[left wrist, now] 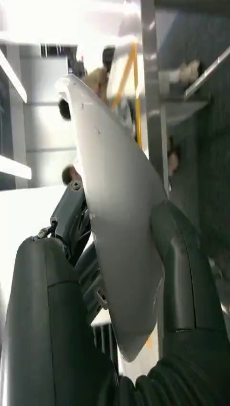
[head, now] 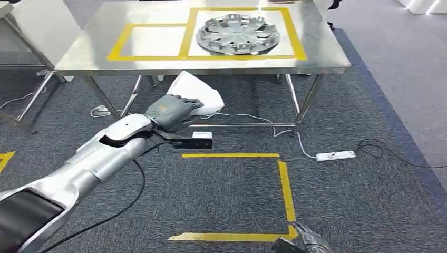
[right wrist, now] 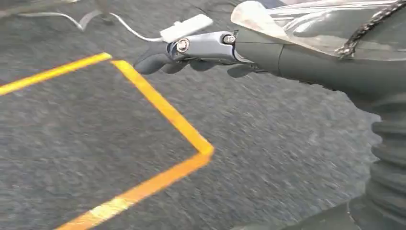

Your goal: Take the parts from the cabinet and place them on the table.

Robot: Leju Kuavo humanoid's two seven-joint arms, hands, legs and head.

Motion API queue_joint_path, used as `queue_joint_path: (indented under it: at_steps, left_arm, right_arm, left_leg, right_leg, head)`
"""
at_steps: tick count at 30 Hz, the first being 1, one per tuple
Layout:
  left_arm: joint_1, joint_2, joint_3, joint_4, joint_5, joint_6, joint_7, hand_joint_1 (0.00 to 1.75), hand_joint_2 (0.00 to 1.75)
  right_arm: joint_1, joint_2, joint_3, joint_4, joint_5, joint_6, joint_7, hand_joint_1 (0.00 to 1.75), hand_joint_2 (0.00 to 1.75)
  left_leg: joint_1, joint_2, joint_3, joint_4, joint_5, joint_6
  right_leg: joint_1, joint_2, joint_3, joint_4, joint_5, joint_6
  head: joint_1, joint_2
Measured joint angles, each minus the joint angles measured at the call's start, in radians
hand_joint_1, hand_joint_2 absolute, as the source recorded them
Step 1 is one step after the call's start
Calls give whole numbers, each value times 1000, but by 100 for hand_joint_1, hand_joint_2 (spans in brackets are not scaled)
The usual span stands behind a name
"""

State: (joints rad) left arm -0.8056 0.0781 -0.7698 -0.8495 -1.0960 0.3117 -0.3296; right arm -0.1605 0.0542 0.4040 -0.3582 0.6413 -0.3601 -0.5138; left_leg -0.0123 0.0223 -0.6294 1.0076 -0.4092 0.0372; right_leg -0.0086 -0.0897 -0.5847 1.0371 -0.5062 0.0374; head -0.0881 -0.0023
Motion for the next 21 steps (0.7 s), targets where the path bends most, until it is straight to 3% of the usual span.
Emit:
queue_joint_path:
  at_steps: [1, 2, 3, 4, 5, 6, 8, 9, 10, 13, 14, 15, 16, 17, 19, 20, 21]
  left_arm:
    - [-3, 0, 2, 0, -4, 1, 4, 175, 175]
    - [-3, -1, 3, 0, -5, 2, 5, 175, 175]
    - [1, -1, 2, 0, -8, 2, 5, 175, 175]
    - [5, -1, 2, 0, -10, 2, 5, 175, 175]
    - [9, 0, 2, 0, -13, 2, 5, 175, 175]
    - [10, 1, 3, 0, -14, 2, 5, 175, 175]
    - [8, 2, 5, 0, -16, 2, 4, 175, 175]
    - [6, 2, 6, 0, -18, 2, 4, 175, 175]
    - [3, 3, 7, 0, -18, 2, 4, 175, 175]
    - [4, 6, 11, 1, -23, 2, 3, 175, 175]
    - [3, 11, 12, 1, -23, 2, 3, 175, 175]
    - [4, 13, 16, 0, -23, 2, 3, 175, 175]
    - [0, 13, 19, 1, -23, 2, 3, 175, 175]
    - [-3, 12, 21, 0, -23, 2, 3, 175, 175]
    - [1, 10, 21, 1, -23, 2, 2, 175, 175]
    - [3, 10, 21, 1, -23, 2, 2, 175, 175]
    - [3, 9, 21, 1, -23, 1, 2, 175, 175]
  right_arm:
    - [-1, -1, 0, 0, 0, 1, 1, 0, 175]
    - [1, -1, 0, 0, 1, 3, 2, 0, 175]
    - [4, -2, 0, 0, 1, 4, 2, 0, 175]
    - [7, -3, 0, 0, 1, 5, 2, 0, 175]
    - [7, -4, 0, 0, 1, 4, 2, 0, 175]
    - [6, -4, 0, 0, 0, 4, 2, 0, 175]
    - [2, -6, 0, -1, 0, 3, 2, 0, 175]
    - [1, -6, 0, -1, 0, 3, 0, 0, 175]
    - [0, -6, 0, -1, 0, 3, -1, 0, 175]
    - [-1, -6, 1, -3, 1, 2, -1, 0, 175]
    - [-4, -5, 1, -3, 1, 2, -1, 0, 175]
    - [-8, -3, 1, -4, 2, 2, -1, 0, 175]
    - [-9, -5, 0, -5, 0, 1, -1, 0, 175]
    - [-10, -5, 0, -4, 1, 0, -1, 0, 175]
    - [-7, -5, 0, -4, 2, -5, 0, 0, 175]
    - [-6, -5, 0, -4, 1, -8, 1, 0, 175]
    - [-6, -5, 0, -4, -2, -8, 7, 0, 175]
  left_leg:
    - [5, -9, 0, 0, 2, 6]
    - [6, -24, 0, 0, 2, 8]
    - [6, -38, 0, 0, 1, 9]
    - [6, -54, -1, 1, 1, 10]
    - [6, -69, 0, 2, 1, 10]
    - [7, -84, 0, 3, 0, 9]
    - [12, -114, 0, 11, -6, 0]
    - [15, -127, -2, 18, -10, -7]
    - [9, -139, -11, 25, -13, -13]
    - [21, -175, -20, 19, -2, -30]
    - [21, -188, -21, 20, -3, -36]
    - [15, -138, -26, 31, -13, -40]
    - [13, -77, -43, 69, -37, -47]
    - [15, -46, -77, 141, -72, -52]
    - [20, -30, -153, 298, -131, -57]
    - [22, -30, -169, 325, -130, -58]
    - [22, -29, -160, 305, -107, -57]
  right_leg:
    - [-3, 50, -25, 54, -32, 1]
    - [-3, 73, -64, 134, -65, 3]
    - [-4, 83, -108, 218, -97, 6]
    - [-4, 86, -143, 276, -111, 8]
    - [-4, 87, -161, 292, -100, 10]
    - [-5, 87, -156, 262, -68, 10]
    - [-9, 105, -87, 95, 35, 11]
    - [-18, 150, -54, 15, 60, 13]
    - [-23, 189, -31, 0, 42, 12]
    - [-13, 158, -28, -1, 39, -5]
    - [-20, 144, -24, -8, 43, -14]
    - [-20, 130, -18, -14, 45, -19]
    - [-19, 120, -15, -15, 42, -28]
    - [-15, 105, -13, -15, 40, -33]
    - [-13, 76, -9, -15, 34, -36]
    - [-13, 65, -8, -15, 32, -36]
    - [-13, 64, -6, -15, 30, -34]
  head:
    - [4, 0]
    - [8, 0]
    - [8, 0]
    - [9, 0]
    - [8, 0]
    - [8, 0]
    - [8, 0]
    - [9, 0]
    - [9, 0]
    - [8, 0]
    - [8, 0]
    - [8, 0]
    - [-5, 0]
    - [-2, 0]
    - [-3, 0]
    - [-4, 0]
    - [-3, 0]
